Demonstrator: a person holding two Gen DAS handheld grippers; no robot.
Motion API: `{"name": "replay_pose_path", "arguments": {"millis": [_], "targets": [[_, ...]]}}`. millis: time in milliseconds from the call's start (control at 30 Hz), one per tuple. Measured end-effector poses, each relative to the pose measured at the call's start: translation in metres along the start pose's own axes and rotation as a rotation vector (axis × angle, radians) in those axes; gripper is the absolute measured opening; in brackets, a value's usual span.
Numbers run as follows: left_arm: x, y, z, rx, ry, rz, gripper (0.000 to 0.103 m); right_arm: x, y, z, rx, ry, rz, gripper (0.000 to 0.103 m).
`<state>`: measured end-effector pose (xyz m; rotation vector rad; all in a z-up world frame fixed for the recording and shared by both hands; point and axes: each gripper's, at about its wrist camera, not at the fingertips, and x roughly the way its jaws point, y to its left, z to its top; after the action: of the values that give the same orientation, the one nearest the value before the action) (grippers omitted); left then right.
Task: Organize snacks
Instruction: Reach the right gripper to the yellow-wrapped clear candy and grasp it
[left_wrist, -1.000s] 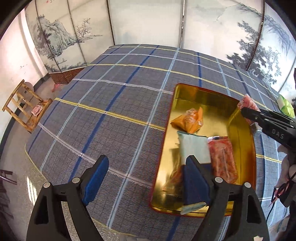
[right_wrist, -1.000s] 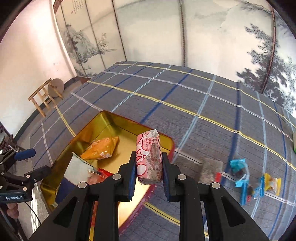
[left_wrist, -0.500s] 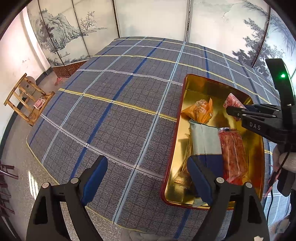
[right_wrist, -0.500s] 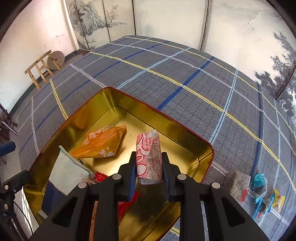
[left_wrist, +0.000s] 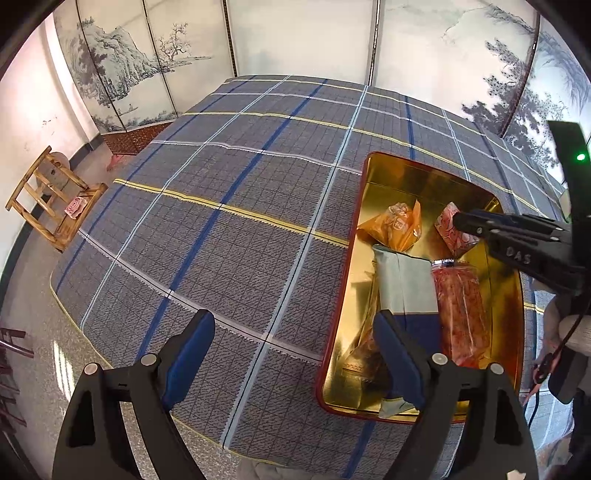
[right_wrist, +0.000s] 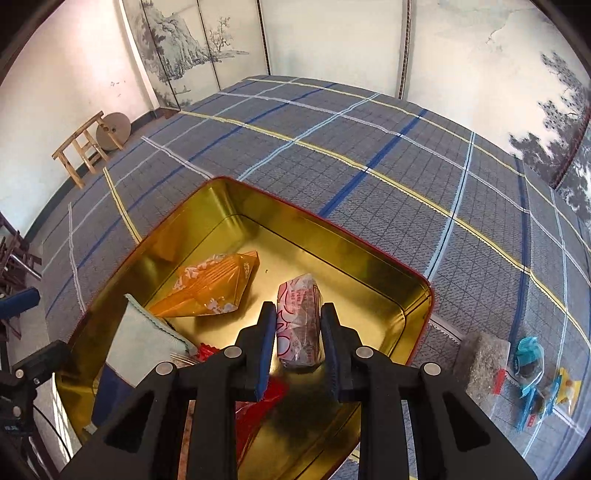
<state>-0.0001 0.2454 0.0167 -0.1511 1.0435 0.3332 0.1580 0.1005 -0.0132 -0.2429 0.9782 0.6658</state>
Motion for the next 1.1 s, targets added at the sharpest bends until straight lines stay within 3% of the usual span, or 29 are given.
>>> {"name": "replay_pose_path", "arguments": {"millis": [200, 400, 500, 667, 833, 1100], "targets": [[-0.002, -0.01, 0.002, 0.01, -0.004, -0.011, 0.085, -0.048, -0.02, 0.0, 0.048, -0.106, 0.019, 0.027], [-0.003, -0.026, 0.004, 0.039, -0.009, -0.03, 0.085, -0.079, -0.087, -0.018, 0.156, -0.141, -0.108, 0.033], [-0.002, -0.034, 0.006, 0.053, -0.009, -0.033, 0.085, -0.087, -0.133, -0.033, 0.231, -0.126, -0.184, 0.033], [-0.005, -0.042, 0.009, 0.067, -0.016, -0.034, 0.085, -0.091, -0.205, -0.049, 0.308, -0.064, -0.219, 0.033], [-0.006, -0.048, 0.01, 0.073, -0.012, -0.02, 0.085, -0.077, -0.262, -0.052, 0.351, 0.03, -0.186, 0.033], [-0.009, -0.06, 0.012, 0.089, -0.004, 0.006, 0.085, -0.051, -0.294, -0.059, 0.398, 0.102, -0.075, 0.033]]}}
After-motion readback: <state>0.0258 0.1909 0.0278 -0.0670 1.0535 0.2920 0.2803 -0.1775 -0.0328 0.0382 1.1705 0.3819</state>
